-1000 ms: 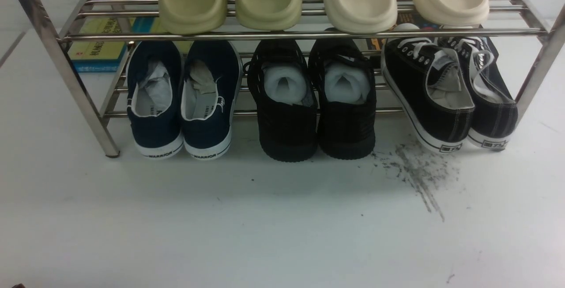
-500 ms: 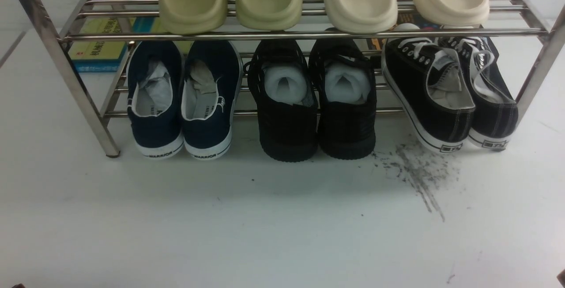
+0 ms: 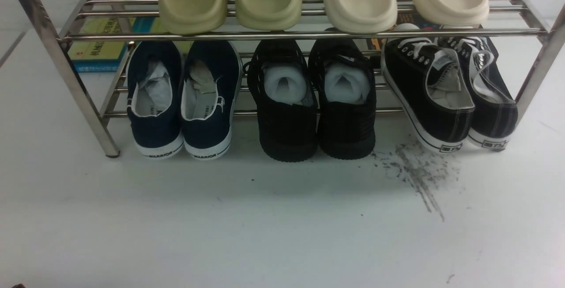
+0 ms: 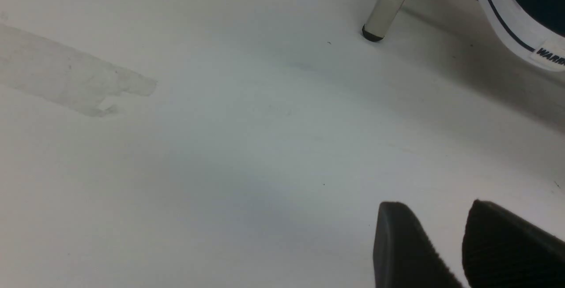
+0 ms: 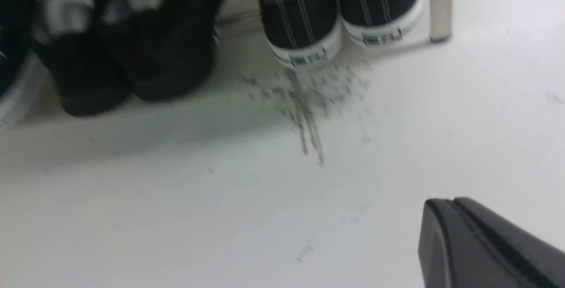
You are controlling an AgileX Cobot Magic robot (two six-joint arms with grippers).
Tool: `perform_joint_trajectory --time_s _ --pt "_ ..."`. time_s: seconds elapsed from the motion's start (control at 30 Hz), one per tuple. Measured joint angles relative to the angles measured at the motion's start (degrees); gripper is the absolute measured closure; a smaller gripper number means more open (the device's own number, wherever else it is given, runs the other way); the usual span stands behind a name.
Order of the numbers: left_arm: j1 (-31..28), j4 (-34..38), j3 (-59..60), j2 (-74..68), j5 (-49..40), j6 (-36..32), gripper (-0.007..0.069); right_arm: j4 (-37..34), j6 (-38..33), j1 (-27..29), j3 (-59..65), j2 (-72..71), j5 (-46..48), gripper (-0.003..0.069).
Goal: Take the shoes off the shelf with your hand on the white table.
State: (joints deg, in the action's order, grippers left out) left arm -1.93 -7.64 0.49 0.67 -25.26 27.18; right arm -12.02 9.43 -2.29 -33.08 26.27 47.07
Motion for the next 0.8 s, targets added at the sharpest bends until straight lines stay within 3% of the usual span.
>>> perform_joint_trajectory --time_s 0.17,0.3,0.43,0.47,0.53,0.6,0.7,0.8 --pt "0.0 0.0 0.0 0.0 0.0 0.0 0.0383 1.66 -1.18 -0.06 -7.92 17.53 4.64 0.0657" --pt "0.0 0.0 0.0 0.0 0.0 0.0 0.0383 -4.4 -6.84 -0.06 -13.84 28.67 3.58 0.0637" --pt "0.0 0.0 0.0 0.0 0.0 0.0 0.0383 -9.32 -14.05 -0.68 -19.9 37.01 3.37 0.057" --pt "0.0 0.0 0.0 0.0 0.0 0.0 0.0383 -10.6 -17.18 -2.19 -23.31 41.12 3.7 0.051" --pt "0.0 0.0 0.0 0.0 0.0 0.0 0.0383 -10.8 -18.28 -3.68 -26.01 43.25 4.19 0.0472" --pt "0.0 0.0 0.0 0.0 0.0 0.0 0.0383 -10.22 -19.52 -7.06 -31.49 47.94 5.31 0.0379" --pt "0.0 0.0 0.0 0.0 0.0 0.0 0.0383 -5.99 -19.68 -12.45 -37.92 53.2 6.07 0.0273" --pt "0.0 0.0 0.0 0.0 0.0 0.0 0.0383 -0.59 -18.78 -15.81 -42.52 57.44 6.37 0.0223"
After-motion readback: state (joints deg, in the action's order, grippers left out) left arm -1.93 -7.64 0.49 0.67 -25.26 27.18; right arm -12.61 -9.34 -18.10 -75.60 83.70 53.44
